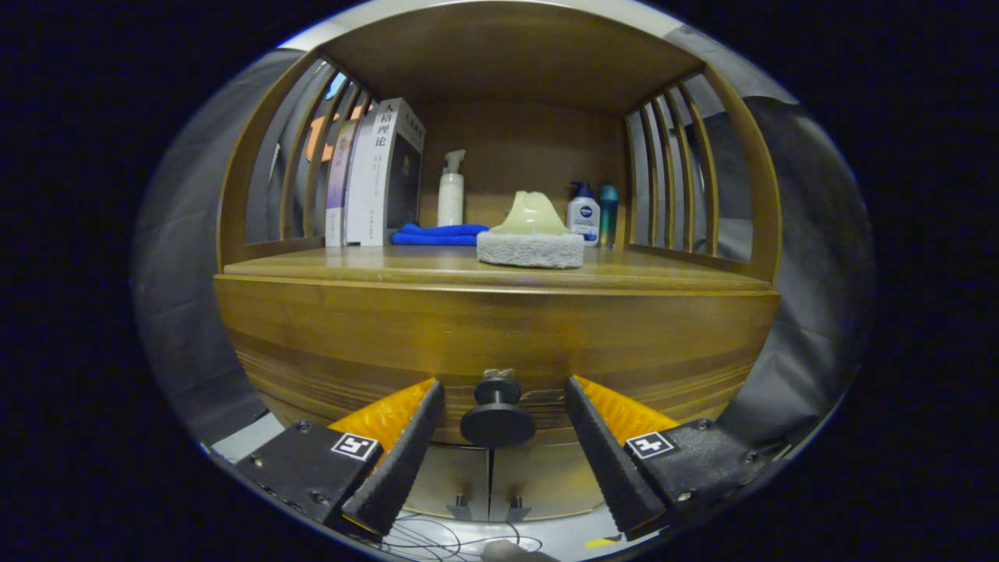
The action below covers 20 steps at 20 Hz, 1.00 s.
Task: Pull open the drawer, take out the items inside it, and place them on the countertop above the cabinet.
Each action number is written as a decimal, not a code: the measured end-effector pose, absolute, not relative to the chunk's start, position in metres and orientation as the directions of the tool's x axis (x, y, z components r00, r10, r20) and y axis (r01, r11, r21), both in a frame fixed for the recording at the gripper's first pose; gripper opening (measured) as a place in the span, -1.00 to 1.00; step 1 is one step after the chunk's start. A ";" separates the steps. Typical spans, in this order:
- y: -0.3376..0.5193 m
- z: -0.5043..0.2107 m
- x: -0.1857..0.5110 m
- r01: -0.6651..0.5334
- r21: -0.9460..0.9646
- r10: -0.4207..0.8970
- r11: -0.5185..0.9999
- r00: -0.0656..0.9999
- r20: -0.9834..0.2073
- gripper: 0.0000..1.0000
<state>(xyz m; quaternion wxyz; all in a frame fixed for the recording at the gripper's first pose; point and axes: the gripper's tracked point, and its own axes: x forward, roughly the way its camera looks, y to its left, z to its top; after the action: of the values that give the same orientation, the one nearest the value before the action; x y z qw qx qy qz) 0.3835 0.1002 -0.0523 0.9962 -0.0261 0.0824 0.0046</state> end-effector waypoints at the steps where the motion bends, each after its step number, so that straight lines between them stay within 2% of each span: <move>1: 0.102 -0.052 0.381 -0.023 -0.043 0.015 0.999 0.984 -0.176 1.00; 8: 0.077 -0.020 0.314 -0.059 -0.027 0.055 0.998 0.988 -0.145 1.00; 20: 0.002 0.031 0.179 0.006 0.036 -0.006 0.999 1.000 0.012 1.00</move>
<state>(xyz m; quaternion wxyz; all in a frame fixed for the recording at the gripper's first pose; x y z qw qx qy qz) 0.1795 0.0022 0.0305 0.9998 0.0177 -0.0059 -0.0029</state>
